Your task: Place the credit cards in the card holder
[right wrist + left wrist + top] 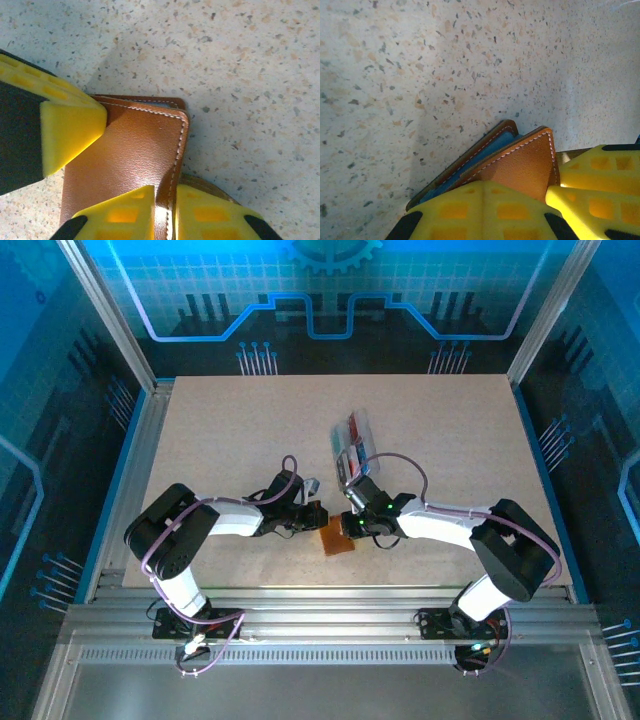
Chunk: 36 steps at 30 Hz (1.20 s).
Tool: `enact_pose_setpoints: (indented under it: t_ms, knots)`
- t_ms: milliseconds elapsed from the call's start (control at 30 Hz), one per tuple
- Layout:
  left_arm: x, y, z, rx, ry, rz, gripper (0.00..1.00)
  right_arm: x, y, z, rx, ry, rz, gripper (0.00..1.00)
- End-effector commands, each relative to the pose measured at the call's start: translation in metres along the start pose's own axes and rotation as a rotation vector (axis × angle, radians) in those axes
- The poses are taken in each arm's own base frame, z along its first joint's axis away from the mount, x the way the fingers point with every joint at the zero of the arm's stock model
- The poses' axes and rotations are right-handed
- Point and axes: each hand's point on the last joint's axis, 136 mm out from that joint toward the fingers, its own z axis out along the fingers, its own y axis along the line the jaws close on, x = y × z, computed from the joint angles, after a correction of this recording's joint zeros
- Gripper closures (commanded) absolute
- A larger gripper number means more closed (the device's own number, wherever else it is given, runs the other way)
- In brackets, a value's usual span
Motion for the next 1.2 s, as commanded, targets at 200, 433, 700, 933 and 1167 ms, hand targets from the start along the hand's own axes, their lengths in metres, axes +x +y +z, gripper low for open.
enact_pose_setpoints:
  t_ms: [200,433,700,933,1167]
  knots:
    - [0.059,0.063,0.012,-0.198,0.136,-0.114,0.98,-0.009,0.070,0.000,-0.301,0.007,-0.057,0.79]
    - [0.063,0.065,0.015,-0.203,0.138,-0.118,0.99,-0.017,0.075,-0.008,-0.350,-0.023,-0.038,0.86]
    - [0.062,0.059,0.012,-0.183,0.129,-0.117,0.98,-0.024,0.072,-0.012,-0.365,-0.042,-0.005,1.00]
    - [0.042,0.021,-0.008,-0.025,0.108,-0.101,0.79,-0.022,0.036,-0.021,-0.227,-0.072,0.025,1.00]
    - [0.022,-0.007,-0.041,0.112,0.053,-0.108,0.64,-0.017,-0.011,-0.049,0.010,-0.083,-0.001,1.00]
